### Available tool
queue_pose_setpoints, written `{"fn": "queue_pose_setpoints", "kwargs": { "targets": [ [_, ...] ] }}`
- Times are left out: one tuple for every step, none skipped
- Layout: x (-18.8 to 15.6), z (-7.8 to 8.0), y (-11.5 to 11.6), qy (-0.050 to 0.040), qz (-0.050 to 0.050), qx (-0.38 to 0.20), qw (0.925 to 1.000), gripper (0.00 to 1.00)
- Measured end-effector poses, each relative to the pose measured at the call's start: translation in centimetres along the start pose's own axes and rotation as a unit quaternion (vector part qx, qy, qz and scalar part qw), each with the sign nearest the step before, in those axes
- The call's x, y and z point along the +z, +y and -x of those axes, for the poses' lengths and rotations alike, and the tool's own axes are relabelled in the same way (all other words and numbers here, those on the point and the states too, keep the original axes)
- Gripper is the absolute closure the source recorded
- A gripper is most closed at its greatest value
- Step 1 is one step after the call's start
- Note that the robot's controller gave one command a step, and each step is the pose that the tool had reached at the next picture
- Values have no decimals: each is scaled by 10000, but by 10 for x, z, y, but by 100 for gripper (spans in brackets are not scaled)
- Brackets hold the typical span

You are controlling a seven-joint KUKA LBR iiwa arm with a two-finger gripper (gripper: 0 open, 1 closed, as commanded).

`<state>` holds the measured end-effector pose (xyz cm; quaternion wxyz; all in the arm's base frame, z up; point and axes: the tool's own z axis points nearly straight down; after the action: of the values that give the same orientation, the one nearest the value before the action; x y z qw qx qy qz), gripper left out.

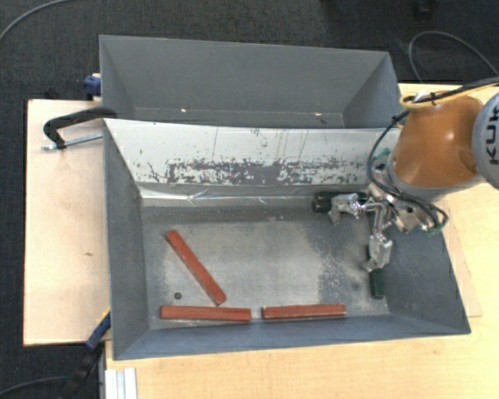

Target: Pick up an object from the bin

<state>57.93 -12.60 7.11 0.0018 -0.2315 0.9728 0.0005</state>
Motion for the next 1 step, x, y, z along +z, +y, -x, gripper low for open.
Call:
{"fn": "queue_pose_setpoints", "kwargs": {
  "targets": [
    [-56,-30,-16,-28,-27,2347,9721,0]
  ]
}}
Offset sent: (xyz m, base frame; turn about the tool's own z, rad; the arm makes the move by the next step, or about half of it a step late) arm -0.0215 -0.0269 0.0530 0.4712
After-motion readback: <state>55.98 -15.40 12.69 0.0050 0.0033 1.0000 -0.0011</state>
